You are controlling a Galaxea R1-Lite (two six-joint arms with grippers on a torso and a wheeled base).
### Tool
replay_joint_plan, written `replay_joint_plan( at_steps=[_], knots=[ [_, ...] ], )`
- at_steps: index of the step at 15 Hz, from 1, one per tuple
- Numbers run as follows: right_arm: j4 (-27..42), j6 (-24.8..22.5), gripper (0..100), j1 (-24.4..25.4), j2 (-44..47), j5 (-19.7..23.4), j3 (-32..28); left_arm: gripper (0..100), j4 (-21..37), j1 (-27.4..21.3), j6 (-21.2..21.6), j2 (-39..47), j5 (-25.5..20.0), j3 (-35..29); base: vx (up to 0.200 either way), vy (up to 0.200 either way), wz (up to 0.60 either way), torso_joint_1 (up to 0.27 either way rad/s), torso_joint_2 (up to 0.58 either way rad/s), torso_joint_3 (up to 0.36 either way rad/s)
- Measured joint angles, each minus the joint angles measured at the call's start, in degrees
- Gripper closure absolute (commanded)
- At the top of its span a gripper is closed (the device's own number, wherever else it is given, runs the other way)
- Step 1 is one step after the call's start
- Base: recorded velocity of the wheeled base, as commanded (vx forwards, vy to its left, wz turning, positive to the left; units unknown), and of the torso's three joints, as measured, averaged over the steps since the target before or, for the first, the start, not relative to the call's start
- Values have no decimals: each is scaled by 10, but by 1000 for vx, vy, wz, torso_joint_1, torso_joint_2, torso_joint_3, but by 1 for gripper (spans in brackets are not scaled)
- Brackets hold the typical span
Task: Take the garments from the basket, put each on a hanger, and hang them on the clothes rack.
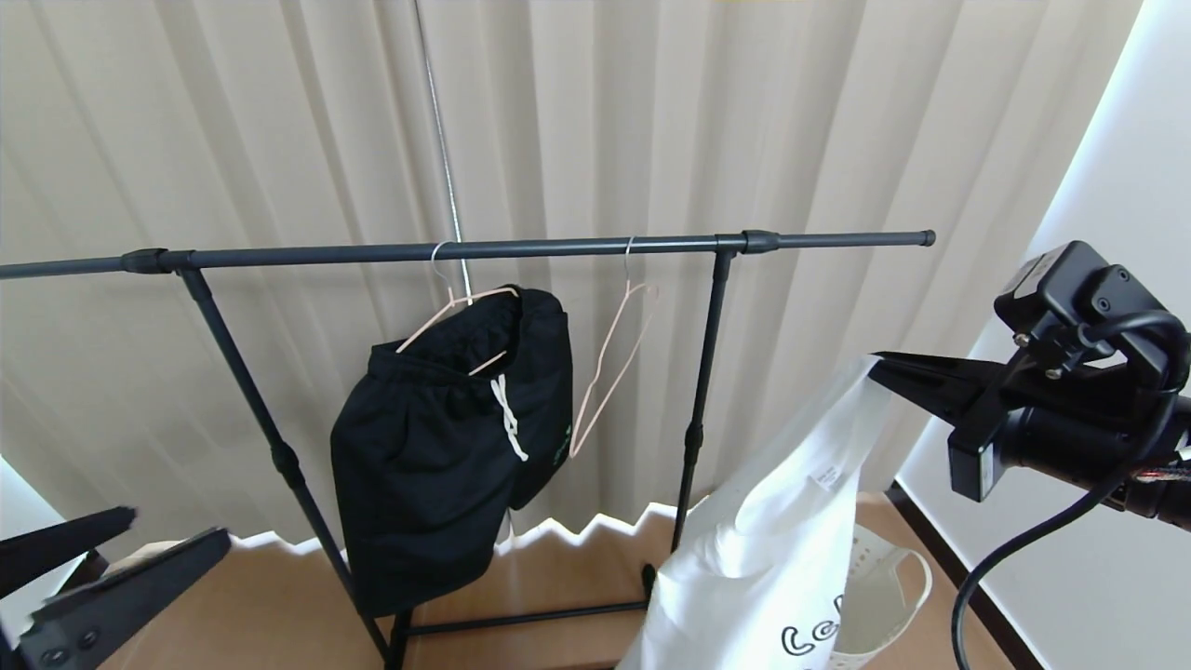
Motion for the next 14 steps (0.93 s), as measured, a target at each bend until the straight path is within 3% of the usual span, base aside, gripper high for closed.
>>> replay_joint_plan(
  at_steps=[3, 7, 11, 14],
  knots=[
    [0, 53, 100, 53, 10, -14, -4, 0, -34, -97, -42, 177, -10, -78, 0, 0, 0, 0, 0, 0],
    [-26, 103, 100, 82, 40, -27, -20, 0, -94, -196, -61, 371, -16, -149, 0, 0, 0, 0, 0, 0],
    [-90, 108, 100, 105, 75, -81, -17, 0, -148, -281, -60, 480, -6, -174, 0, 0, 0, 0, 0, 0],
    [-97, 108, 100, 112, 78, -83, -14, 0, -161, -315, -58, 521, -1, -187, 0, 0, 0, 0, 0, 0]
  ],
)
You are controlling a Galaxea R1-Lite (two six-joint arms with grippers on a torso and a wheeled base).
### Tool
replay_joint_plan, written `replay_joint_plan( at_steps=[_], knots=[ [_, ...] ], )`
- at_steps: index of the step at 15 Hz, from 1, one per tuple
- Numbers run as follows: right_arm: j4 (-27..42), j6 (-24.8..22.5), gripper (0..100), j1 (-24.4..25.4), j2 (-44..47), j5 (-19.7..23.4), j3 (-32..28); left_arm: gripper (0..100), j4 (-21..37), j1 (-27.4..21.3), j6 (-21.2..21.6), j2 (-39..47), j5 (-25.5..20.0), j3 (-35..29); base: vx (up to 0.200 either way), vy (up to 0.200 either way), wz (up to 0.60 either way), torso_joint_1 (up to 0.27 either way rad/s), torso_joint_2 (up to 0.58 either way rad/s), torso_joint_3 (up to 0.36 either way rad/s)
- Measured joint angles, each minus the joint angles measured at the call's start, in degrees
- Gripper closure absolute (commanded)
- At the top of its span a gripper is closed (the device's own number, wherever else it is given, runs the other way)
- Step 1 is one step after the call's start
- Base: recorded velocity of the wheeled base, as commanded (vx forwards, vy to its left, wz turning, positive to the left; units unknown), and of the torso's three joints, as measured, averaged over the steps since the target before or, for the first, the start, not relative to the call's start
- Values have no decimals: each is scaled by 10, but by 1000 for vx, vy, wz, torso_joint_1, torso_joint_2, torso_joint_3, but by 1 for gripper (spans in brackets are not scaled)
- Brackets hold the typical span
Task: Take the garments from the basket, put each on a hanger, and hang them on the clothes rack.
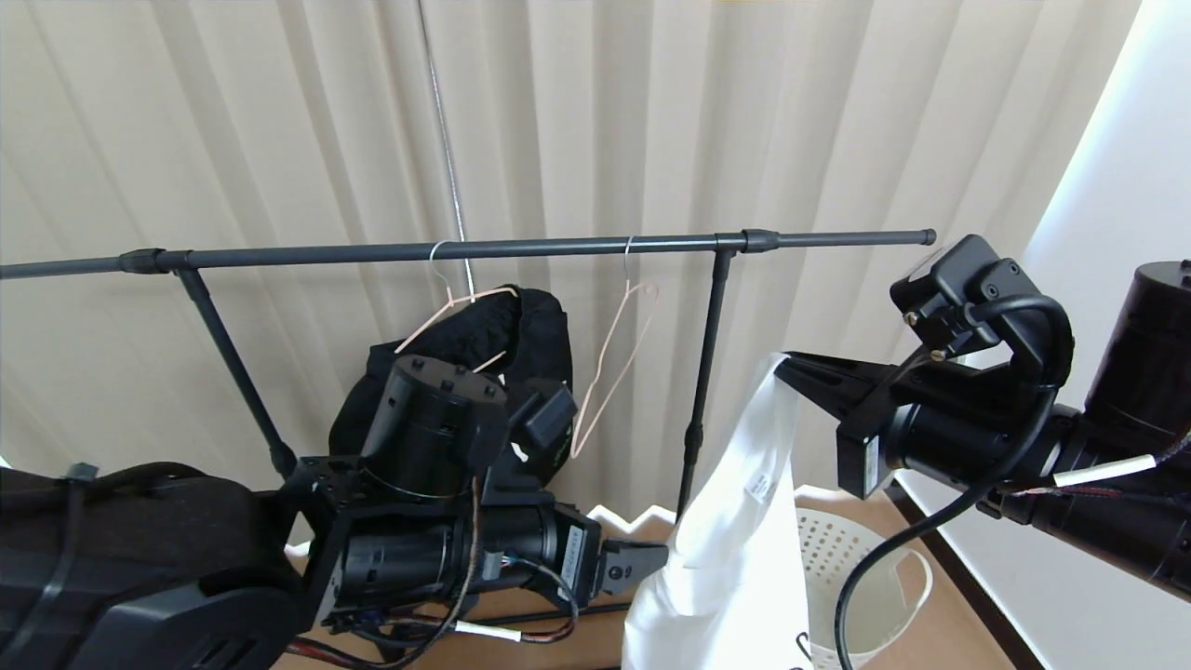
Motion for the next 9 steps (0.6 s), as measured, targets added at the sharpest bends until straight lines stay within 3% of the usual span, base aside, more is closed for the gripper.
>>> replay_joint_plan(
  at_steps=[9],
  knots=[
    [-9, -3, 100, 35, -36, -2, 25, 0, -11, -29, 4, 94, 71, -89, 0, 0, 0, 0, 0, 0]
  ],
)
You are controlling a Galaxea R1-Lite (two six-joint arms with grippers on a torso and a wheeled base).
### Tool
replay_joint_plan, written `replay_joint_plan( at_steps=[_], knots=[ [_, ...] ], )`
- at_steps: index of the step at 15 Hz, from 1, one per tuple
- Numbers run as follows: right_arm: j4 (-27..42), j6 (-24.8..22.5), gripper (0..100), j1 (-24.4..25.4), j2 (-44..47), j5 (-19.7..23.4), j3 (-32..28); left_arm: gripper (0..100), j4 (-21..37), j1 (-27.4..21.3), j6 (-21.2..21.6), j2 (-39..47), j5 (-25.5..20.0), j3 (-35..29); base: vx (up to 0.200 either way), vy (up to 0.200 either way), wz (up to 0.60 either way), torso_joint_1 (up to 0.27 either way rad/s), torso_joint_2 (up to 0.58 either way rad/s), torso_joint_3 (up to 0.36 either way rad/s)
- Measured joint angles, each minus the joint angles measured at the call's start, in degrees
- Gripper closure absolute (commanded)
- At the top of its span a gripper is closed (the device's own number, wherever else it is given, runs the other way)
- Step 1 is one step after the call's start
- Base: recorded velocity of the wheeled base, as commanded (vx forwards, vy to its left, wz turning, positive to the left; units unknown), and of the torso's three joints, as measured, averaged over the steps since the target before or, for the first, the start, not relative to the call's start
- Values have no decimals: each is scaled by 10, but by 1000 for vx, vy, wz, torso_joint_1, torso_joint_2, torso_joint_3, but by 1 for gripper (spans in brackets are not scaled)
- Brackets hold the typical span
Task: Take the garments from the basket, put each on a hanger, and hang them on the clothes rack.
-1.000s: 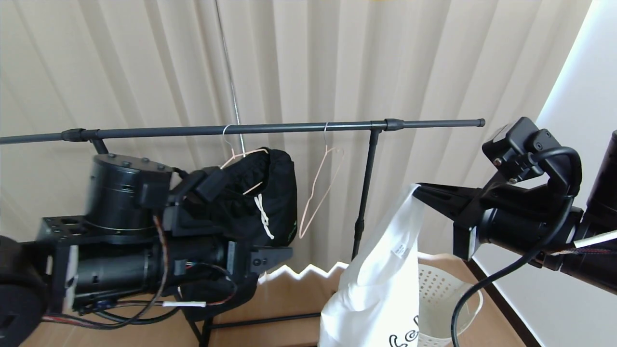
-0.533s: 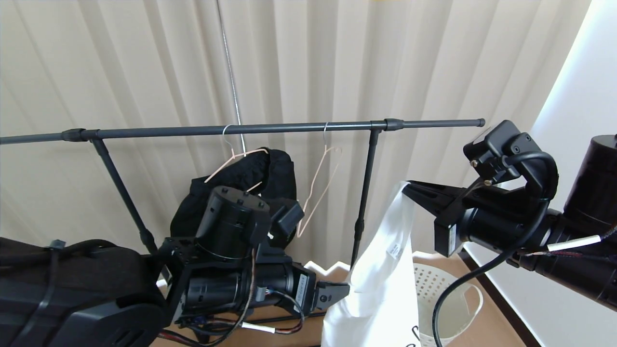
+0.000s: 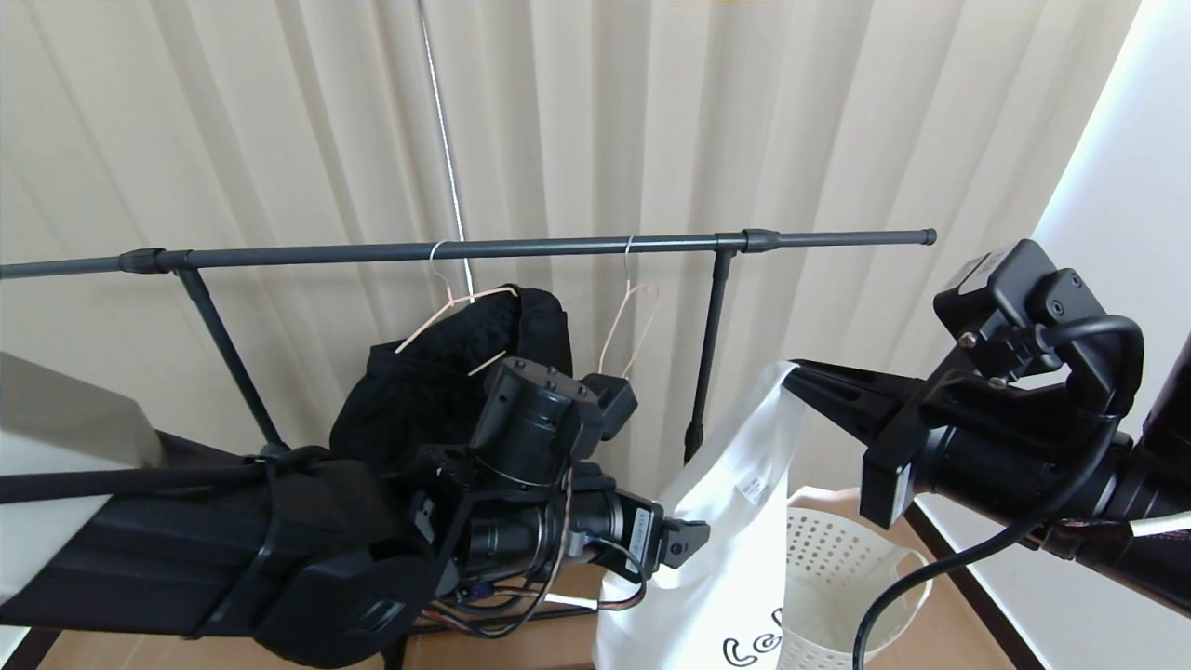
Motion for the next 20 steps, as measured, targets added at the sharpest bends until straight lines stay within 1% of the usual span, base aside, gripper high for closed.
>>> replay_joint_plan(
  at_steps=[2, 3, 6, 7, 8, 14, 16, 20],
  knots=[
    [0, -1, 100, 1, -4, -1, 1, 0, -1, 0, -2, 18, 54, -23, 0, 0, 0, 0, 0, 0],
    [0, -1, 100, 1, -7, -1, 1, 0, -2, -2, -3, 25, 73, -31, 0, 0, 0, 0, 0, 0],
    [0, -2, 100, 1, -18, -2, 1, 0, -25, -8, -3, 37, 137, -35, 0, 0, 0, 0, 0, 0],
    [0, -2, 100, 0, -24, -2, 1, 0, -33, -10, -2, 39, 168, -35, 0, 0, 0, 0, 0, 0],
    [0, -3, 100, 0, -29, -2, 0, 0, -41, -12, -1, 40, 182, -35, 0, 0, 0, 0, 0, 0],
    [1, -4, 100, 0, -45, -2, 0, 0, -49, -27, 2, 55, 186, -34, 0, 0, 0, 0, 0, 0],
    [1, -4, 100, 0, -46, -2, 1, 0, -62, -33, 4, 61, 186, -36, 0, 0, 0, 0, 0, 0],
    [1, -12, 100, 1, -46, -1, 5, 0, -85, -42, 26, 73, 185, -37, 0, 0, 0, 0, 0, 0]
  ],
)
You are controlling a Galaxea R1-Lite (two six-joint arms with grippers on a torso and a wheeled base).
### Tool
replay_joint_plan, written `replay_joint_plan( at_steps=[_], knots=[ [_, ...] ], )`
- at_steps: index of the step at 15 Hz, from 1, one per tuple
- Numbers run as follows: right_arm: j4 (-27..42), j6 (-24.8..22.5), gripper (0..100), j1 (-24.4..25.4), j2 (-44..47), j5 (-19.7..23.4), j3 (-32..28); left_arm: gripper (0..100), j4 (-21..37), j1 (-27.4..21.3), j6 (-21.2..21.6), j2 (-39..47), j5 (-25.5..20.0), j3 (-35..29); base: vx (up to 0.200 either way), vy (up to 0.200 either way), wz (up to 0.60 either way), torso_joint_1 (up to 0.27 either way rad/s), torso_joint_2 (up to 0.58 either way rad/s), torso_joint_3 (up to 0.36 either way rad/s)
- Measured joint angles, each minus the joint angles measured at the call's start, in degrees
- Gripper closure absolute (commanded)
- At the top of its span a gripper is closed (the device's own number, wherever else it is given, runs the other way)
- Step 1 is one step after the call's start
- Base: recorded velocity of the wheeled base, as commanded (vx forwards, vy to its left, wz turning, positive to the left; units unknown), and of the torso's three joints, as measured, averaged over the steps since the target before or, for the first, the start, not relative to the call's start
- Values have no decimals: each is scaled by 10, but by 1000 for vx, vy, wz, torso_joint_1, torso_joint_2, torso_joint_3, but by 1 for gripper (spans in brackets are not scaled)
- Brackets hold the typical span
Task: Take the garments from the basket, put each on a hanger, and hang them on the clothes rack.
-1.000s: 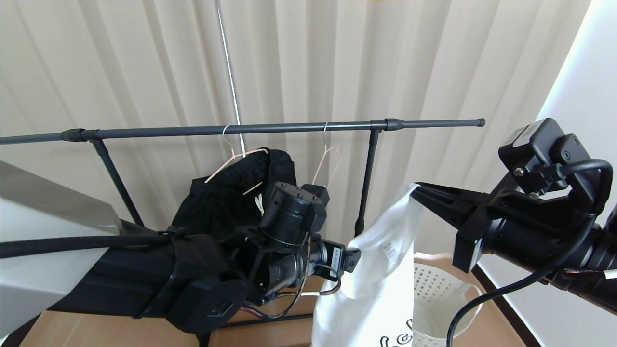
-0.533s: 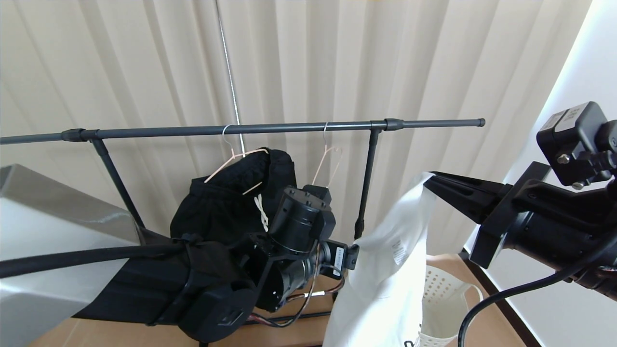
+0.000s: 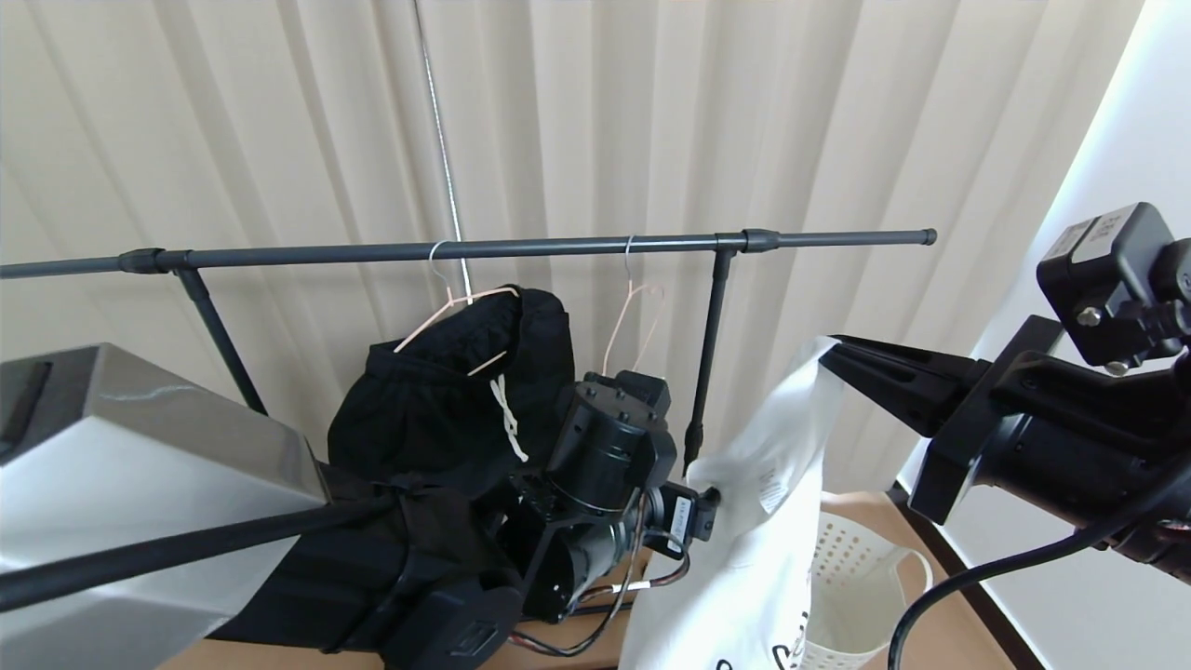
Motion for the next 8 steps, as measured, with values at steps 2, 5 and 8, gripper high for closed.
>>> replay_joint_plan(
  at_steps=[2, 5, 8],
  knots=[
    [-1, -6, 100, 0, -1, 0, 4, 0, -2, -1, 4, 5, 0, -7, 0, 0, 0, 0, 0, 0],
    [-1, -8, 100, 0, -6, 0, 6, 0, -2, 2, 5, 19, 28, -16, 0, 0, 0, 0, 0, 0],
    [-1, -8, 100, 0, -16, 1, 7, 0, -12, 8, 4, 36, 43, -16, 0, 0, 0, 0, 0, 0]
  ],
)
